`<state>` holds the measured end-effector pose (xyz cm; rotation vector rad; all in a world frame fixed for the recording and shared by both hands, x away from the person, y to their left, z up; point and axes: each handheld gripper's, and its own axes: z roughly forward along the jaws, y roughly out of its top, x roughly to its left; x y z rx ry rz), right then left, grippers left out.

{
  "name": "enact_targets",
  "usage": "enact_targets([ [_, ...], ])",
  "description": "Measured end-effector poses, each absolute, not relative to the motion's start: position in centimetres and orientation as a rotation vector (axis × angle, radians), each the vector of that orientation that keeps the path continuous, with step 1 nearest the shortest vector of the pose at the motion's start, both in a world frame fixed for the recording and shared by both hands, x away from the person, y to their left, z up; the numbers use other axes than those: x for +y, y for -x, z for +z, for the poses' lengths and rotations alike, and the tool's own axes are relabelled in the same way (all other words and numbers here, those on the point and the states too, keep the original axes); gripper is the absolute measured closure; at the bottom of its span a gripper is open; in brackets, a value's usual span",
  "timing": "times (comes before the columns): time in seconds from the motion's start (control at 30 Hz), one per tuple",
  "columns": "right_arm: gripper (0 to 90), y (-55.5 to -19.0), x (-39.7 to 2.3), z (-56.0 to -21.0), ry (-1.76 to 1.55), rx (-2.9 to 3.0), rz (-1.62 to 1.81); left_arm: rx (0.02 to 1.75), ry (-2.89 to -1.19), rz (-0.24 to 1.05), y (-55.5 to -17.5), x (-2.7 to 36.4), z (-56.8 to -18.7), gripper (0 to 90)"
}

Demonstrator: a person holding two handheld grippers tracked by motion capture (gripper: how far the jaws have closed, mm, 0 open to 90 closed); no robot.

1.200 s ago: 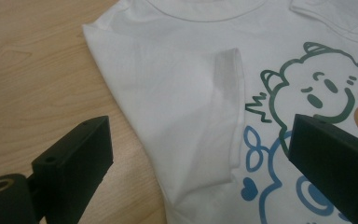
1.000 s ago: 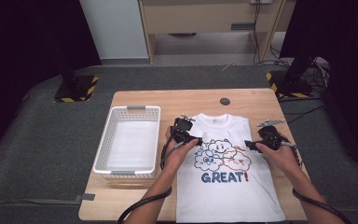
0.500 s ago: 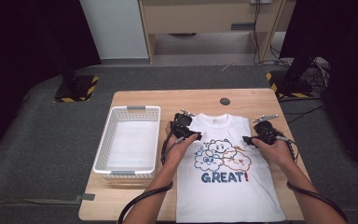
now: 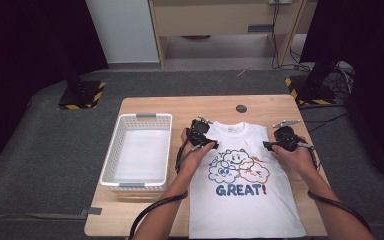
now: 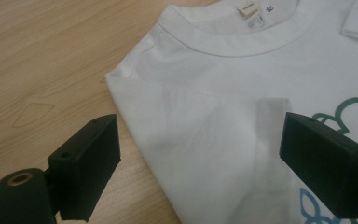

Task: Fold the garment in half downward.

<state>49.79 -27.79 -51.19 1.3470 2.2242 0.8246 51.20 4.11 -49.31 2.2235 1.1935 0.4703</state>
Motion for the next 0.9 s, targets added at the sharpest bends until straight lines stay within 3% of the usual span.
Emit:
enact_targets([
  [0.6, 56.4, -51.5, -27.8, -50.7, -1.338, 2.215, 0.818, 1.304, -2.163, 0.502, -53.7, 5.8, -50.3, 14.3],
  [0.9, 58.2, -51.9, -28.4, -50.4, -1.359, 2.195, 0.824, 1.327, -2.154, 0.523, -54.8, 5.8, -51.1, 16.0],
])
